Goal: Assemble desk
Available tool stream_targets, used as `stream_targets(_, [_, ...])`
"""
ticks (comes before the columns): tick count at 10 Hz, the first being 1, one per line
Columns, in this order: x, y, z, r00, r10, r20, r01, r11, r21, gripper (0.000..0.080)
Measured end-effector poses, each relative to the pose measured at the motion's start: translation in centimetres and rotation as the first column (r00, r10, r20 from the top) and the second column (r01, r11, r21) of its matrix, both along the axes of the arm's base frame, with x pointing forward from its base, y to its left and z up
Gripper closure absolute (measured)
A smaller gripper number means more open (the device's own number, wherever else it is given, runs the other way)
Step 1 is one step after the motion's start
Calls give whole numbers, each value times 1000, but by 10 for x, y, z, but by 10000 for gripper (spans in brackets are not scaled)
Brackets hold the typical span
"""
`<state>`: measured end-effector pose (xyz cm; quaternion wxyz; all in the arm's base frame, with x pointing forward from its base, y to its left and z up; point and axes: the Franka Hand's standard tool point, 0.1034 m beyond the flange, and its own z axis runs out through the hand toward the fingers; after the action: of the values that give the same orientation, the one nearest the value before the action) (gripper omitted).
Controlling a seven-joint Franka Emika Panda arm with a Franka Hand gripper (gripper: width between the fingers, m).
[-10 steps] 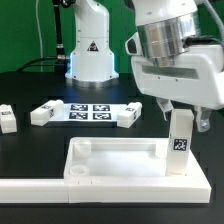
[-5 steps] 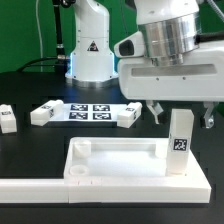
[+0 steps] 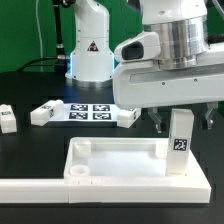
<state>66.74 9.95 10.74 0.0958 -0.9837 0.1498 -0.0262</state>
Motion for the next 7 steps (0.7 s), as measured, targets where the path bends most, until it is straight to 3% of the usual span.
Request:
stream_targets(1, [-1,-3,-1,999,-44,-10,44,999,-1,484])
stream_targets(4, [0,-9,0,959,-279,-42,280,960,11,489])
stream_targets(5, [-2,-10,0,910,-410,-67,412,911,21,489])
stream_targets(7, [-4,-12,-2,708,-687,-162,701,711,48,493])
